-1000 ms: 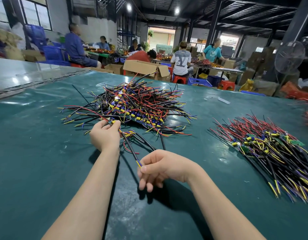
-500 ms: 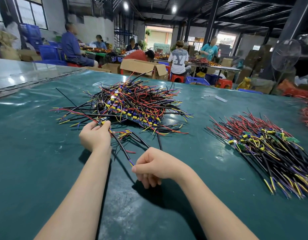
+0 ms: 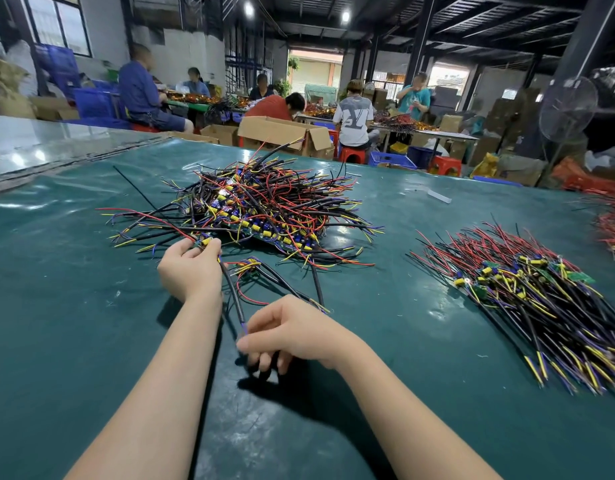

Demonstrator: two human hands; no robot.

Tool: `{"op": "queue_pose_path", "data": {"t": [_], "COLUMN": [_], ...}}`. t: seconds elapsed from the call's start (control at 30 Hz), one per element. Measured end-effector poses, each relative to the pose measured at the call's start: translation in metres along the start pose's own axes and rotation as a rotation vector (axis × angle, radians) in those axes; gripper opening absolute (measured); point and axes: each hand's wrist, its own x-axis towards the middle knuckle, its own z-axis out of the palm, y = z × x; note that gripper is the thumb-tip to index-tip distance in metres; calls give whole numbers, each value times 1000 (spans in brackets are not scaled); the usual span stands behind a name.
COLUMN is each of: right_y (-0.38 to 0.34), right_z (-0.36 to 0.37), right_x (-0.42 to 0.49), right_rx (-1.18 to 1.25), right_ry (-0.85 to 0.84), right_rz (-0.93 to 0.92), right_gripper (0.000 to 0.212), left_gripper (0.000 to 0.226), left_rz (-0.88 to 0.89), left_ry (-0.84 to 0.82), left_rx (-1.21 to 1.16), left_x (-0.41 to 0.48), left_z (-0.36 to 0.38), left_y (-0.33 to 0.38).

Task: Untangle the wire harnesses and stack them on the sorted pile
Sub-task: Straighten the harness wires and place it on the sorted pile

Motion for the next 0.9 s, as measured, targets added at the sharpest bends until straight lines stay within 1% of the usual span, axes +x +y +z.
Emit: {"op": "queue_pose_path", "data": {"t": [0.07,0.13,0.23,0.37,0.43,0.57,0.63,0.8,0.83,0.9], "right_y": [1,1,2,3,4,5,6,8,9,9], "right_z": [-3,-6,-7,-5,-7,-11,-13,-17,-18,-21], "right_x": [0,0,1,3,4,0,-2,-2,-2,-2], "right_rx": [144,260,344,325,351,375,337,104,111,214], "right_ry": [17,20,38,121,133,-21,-49,53,51,26], "right_rz": [18,20,18,-73,-96,-105,-86,13,25,32], "right_gripper": [23,28,30,36,36,29,31,39,40,41], "left_gripper": [52,51,52,51,50,49,49,41,41,43], "left_rz": [18,34,37,46,64,37,13,-32,-29,-30], "left_ry": [0,-1,9,-25,-22,0,0,0,1,-1], "left_rx": [39,61,59,61,81,51,31,-89,-98,-128], "left_x": [-2,-3,-3,-4,0,4,5,11,11,9], "left_z": [2,3,3,3,1,-1,-2,-4,-4,-3], "left_y": [0,1,2,1,1,0,-2,-2,-1,0]}}
